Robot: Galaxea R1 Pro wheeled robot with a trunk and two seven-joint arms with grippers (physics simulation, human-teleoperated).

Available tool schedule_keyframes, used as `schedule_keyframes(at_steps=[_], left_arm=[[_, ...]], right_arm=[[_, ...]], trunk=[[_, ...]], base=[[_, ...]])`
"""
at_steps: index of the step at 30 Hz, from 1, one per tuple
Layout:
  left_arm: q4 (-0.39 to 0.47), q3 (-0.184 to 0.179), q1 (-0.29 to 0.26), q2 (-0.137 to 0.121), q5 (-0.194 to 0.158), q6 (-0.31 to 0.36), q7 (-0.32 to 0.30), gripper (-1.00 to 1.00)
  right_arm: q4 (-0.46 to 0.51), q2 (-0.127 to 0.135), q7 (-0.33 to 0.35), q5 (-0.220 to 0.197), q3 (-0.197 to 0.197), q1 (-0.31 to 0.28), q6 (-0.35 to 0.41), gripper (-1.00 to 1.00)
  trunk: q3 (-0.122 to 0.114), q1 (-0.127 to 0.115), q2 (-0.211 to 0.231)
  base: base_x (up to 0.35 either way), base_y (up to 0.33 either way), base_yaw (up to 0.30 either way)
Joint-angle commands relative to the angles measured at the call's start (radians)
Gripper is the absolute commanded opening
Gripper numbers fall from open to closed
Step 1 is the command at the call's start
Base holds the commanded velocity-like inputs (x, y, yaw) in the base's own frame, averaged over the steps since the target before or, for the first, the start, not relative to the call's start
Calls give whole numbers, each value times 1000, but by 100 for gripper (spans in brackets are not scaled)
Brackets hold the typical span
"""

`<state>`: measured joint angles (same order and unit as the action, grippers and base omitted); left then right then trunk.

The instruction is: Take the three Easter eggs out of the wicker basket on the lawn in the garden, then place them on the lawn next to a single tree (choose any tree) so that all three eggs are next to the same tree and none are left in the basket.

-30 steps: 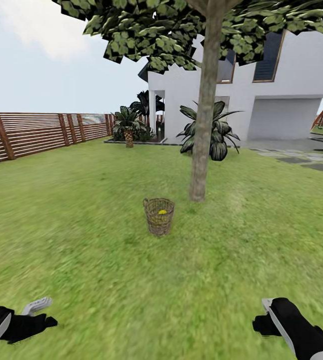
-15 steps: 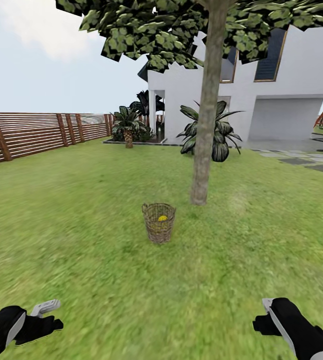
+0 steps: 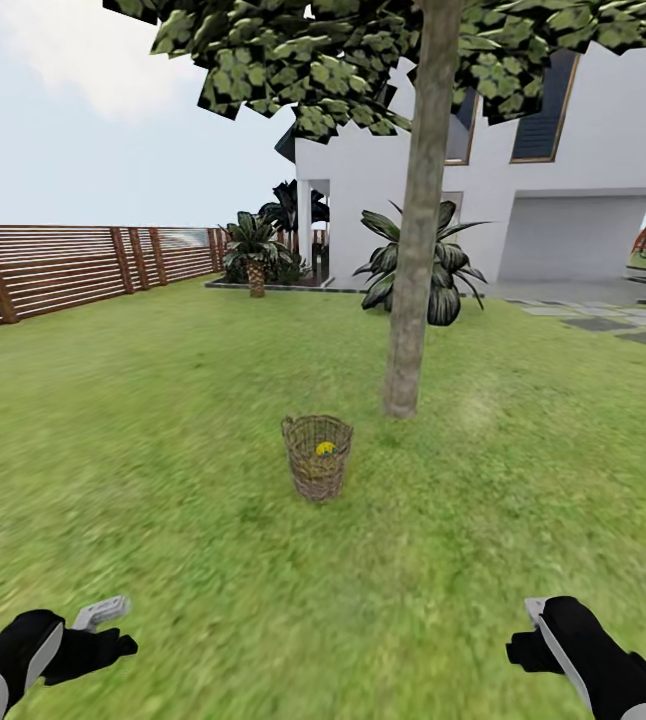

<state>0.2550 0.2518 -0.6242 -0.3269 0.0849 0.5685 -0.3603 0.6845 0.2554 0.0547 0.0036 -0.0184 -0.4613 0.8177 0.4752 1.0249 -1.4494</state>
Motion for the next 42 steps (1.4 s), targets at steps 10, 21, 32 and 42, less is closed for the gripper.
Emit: schedule_keyframes(at_steps=[10, 21, 32, 42], left_arm=[[-2, 11, 0, 34, 14, 5, -3, 100], [-3, 12, -1, 34, 13, 5, -3, 100], [-3, 11, -1, 37, 14, 4, -3, 100], [-3, 11, -1, 37, 13, 4, -2, 100]], right_arm=[[1, 1, 4, 3, -2, -1, 5, 100], [1, 2, 4, 3, -2, -1, 5, 100], [1, 2, 4, 3, -3, -1, 5, 100], [-17, 1, 3, 3, -2, 0, -9, 100]], trunk=[[1, 0, -1], [1, 0, -1], [1, 0, -1], [1, 0, -1]], base=[[123, -273, 0], [221, -295, 0], [264, -246, 0], [294, -178, 0]])
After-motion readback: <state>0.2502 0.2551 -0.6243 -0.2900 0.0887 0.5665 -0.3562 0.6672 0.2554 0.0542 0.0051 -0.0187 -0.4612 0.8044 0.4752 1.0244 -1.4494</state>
